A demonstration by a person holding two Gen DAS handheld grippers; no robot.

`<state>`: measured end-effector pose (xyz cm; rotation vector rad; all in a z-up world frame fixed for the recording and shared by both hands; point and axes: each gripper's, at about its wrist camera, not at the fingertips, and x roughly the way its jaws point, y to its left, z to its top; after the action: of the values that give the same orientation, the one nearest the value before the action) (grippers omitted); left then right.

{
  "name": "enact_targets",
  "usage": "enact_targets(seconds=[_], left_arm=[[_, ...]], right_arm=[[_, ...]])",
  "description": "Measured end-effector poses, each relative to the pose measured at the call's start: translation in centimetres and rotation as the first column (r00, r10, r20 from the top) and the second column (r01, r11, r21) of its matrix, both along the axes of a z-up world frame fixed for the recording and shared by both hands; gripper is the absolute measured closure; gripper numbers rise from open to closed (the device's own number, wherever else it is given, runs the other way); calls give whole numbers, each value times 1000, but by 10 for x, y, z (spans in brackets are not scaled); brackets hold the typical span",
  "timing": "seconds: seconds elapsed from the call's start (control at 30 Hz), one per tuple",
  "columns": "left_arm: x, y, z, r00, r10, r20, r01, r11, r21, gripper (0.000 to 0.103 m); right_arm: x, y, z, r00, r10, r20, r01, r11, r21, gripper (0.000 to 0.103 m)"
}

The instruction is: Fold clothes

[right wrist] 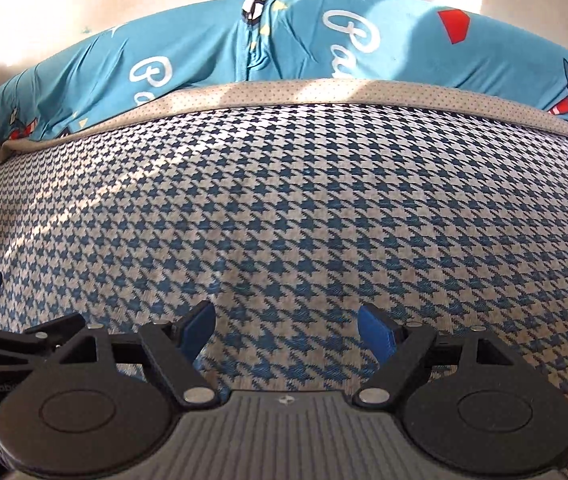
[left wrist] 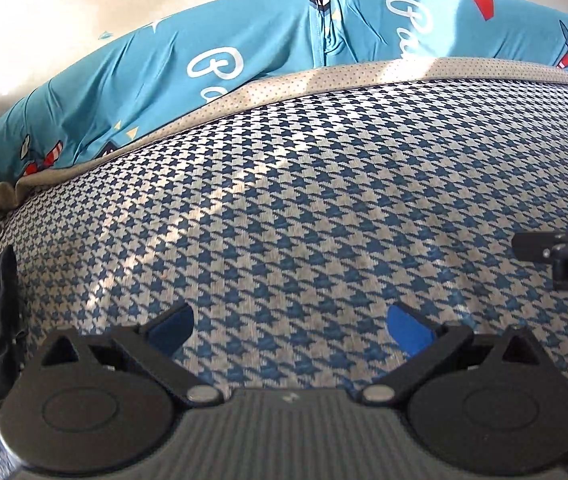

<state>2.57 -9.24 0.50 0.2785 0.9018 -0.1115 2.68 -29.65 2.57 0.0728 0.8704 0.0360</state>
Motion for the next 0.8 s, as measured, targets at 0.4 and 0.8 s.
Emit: enact_targets(seconds=[0.4, 0.8], left_arm=[[56, -13, -26, 996, 76, -47, -81, 992, -98, 0], [57, -19, -34, 997, 71, -22, -72, 997, -35, 0]], right_arm=[[60, -70, -35, 989, -147, 12, 147, 989, -1, 25], [90, -98, -57, 983, -68, 168, 86, 991, -105, 6]])
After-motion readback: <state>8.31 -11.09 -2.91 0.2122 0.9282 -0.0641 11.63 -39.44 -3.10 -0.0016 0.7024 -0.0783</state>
